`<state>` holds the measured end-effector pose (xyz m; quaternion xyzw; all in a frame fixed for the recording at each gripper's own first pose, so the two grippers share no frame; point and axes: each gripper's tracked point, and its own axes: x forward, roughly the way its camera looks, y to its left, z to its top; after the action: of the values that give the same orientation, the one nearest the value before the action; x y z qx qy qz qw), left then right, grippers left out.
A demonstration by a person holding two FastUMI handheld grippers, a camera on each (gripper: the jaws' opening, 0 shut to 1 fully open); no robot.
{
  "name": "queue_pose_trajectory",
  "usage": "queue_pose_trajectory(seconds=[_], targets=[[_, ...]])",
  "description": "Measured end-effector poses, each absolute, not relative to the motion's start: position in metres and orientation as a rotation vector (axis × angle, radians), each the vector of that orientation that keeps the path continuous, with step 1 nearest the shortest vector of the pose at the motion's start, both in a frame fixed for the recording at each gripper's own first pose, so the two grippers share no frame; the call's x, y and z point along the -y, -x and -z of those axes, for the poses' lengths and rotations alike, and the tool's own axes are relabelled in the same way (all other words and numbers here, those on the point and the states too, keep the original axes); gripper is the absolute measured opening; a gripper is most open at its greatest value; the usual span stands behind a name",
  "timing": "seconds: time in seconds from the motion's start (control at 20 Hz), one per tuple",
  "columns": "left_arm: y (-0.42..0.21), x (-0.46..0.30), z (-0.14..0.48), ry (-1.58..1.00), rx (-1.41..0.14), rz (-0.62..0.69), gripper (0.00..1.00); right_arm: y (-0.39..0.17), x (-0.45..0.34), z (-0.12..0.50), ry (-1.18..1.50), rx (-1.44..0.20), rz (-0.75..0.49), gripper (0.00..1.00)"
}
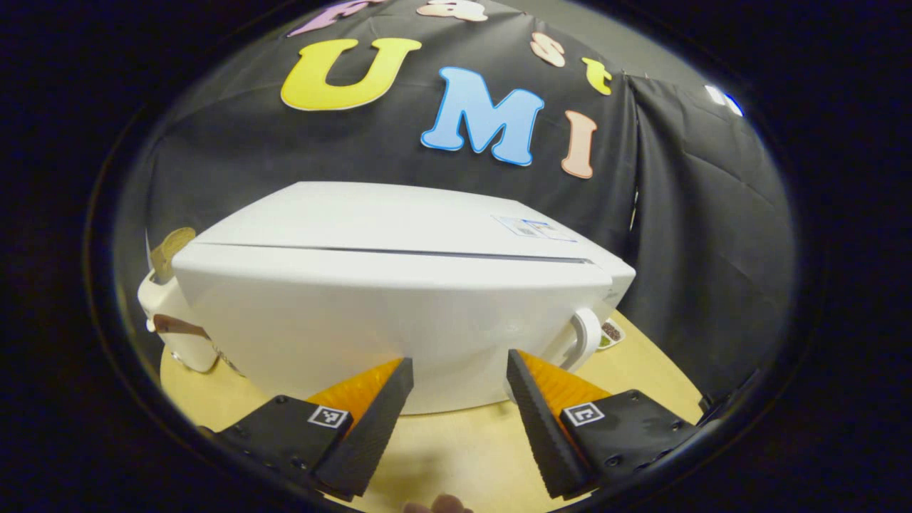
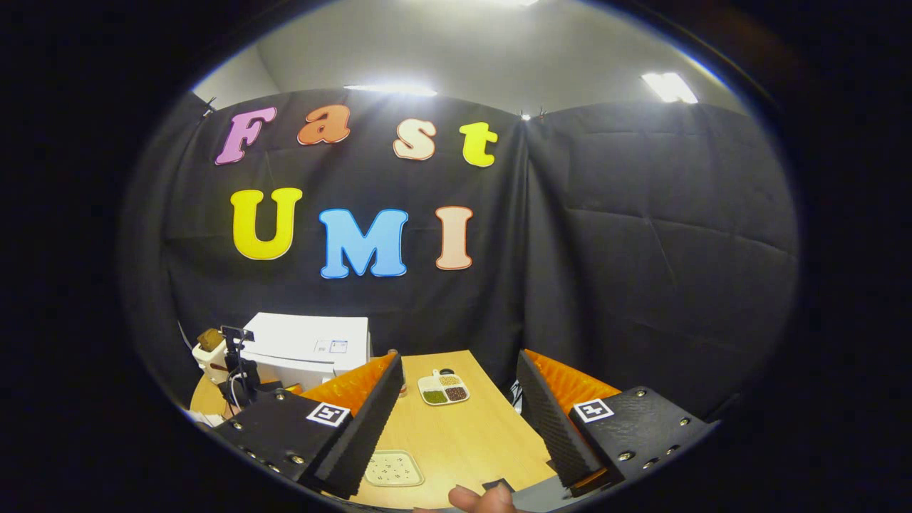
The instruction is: Open the microwave oven with the left hand, put the food in, and close the microwave oven.
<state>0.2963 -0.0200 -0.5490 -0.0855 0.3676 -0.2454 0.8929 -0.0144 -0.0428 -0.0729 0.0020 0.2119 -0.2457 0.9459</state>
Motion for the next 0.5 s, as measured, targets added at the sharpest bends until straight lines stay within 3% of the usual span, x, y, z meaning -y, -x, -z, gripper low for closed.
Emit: queue_pose_trajectory(seconds=[0.25,0.3,0.35,0.5], targets=[[-0.303,0.029,0.560,0.163,-0.836,0.474,0.93,0.008,0.041,0.077,-0.034,-0.422,0.431,0.98],[-0.298,0.031,0.561,0.168,-0.885,0.449,0.93,0.012,0.044,0.076,-0.031,-0.417,0.421,0.94],[-0.297,0.034,0.559,0.161,-0.910,0.431,0.94,0.014,0.044,0.071,-0.034,-0.405,0.405,0.98],[-0.291,0.041,0.494,0.154,-0.798,0.419,0.95,0.027,0.056,0.069,-0.050,-0.374,0.342,0.98]])
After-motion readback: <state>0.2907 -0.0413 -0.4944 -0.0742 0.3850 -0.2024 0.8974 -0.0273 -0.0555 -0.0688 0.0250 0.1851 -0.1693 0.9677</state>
